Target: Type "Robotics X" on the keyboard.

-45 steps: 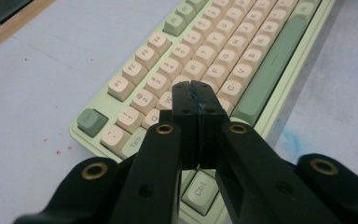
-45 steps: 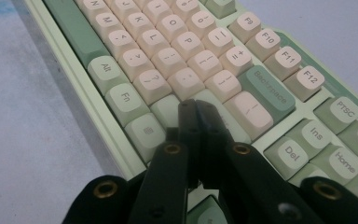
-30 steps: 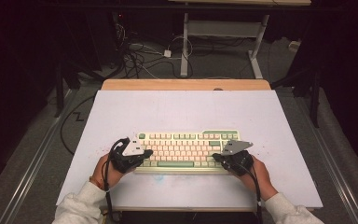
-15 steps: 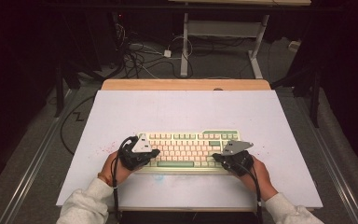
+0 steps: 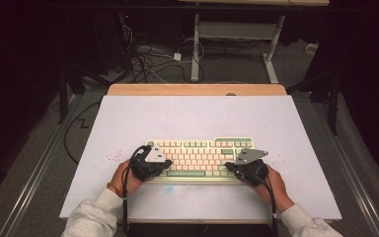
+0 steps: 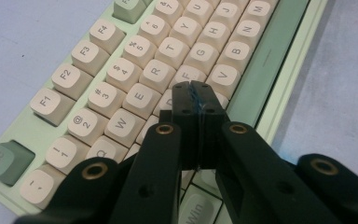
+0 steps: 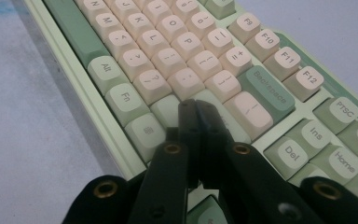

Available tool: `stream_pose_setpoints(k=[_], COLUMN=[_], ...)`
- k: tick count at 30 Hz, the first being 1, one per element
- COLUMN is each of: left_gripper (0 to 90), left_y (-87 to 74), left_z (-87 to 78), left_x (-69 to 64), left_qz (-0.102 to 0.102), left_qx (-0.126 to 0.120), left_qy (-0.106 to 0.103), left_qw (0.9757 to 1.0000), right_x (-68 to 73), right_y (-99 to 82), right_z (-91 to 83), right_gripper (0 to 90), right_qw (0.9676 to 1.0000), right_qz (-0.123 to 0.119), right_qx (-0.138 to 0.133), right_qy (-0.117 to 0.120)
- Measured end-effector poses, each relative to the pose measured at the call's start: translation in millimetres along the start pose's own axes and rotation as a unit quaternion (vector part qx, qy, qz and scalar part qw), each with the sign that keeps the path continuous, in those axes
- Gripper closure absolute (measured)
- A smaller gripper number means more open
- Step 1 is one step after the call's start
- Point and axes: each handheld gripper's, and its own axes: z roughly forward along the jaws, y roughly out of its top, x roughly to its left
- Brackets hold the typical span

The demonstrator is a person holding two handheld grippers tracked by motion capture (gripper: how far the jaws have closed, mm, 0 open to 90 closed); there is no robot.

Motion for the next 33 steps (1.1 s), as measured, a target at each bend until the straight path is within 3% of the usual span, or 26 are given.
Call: stream_pose_setpoints(k=[3, 5, 10, 21, 24, 27, 28, 33], left_gripper=[87.5, 87.4, 87.3, 87.1, 87.0, 86.9, 80.7, 80.8], left_y=[-0.6, 1.0, 5.1, 1.3, 0.2, -0.4, -0.5, -1.5], left_z=[1.8, -0.3, -17.1, -19.0, -19.3, -19.9, -19.9, -21.8], left_x=[1.2, -0.4, 0.2, 0.8, 1.1, 1.6, 1.3, 1.0], left_qz=[-0.006, 0.010, 0.001, -0.003, -0.005, -0.006, -0.006, -0.006], left_qx=[0.004, 0.010, -0.031, -0.040, -0.046, -0.051, -0.052, -0.062], left_qy=[-0.005, 0.002, 0.015, 0.034, 0.041, 0.047, 0.052, 0.062], left_qw=[1.0000, 0.9999, 0.9994, 0.9986, 0.9981, 0.9975, 0.9973, 0.9962], right_x=[0.2, 0.6, 0.0, 0.5, -3.2, -3.0, -2.8, -2.3], right_y=[0.1, 0.1, -0.1, 1.0, 1.1, 1.4, 2.0, 4.6], right_z=[-0.1, -0.1, 0.0, -1.7, -6.7, -11.7, -13.4, -21.1], right_gripper=[90.0, 90.0, 90.0, 90.0, 90.0, 89.9, 89.9, 86.5], right_qw=[1.0000, 1.0000, 1.0000, 1.0000, 0.9999, 0.9996, 0.9995, 0.9982], right_qz=[-0.002, 0.000, 0.001, -0.009, 0.002, -0.001, -0.001, -0.005], right_qx=[0.002, 0.001, 0.000, 0.003, -0.015, -0.028, -0.031, -0.057], right_qy=[-0.001, -0.003, 0.000, -0.003, -0.001, -0.007, -0.008, -0.019])
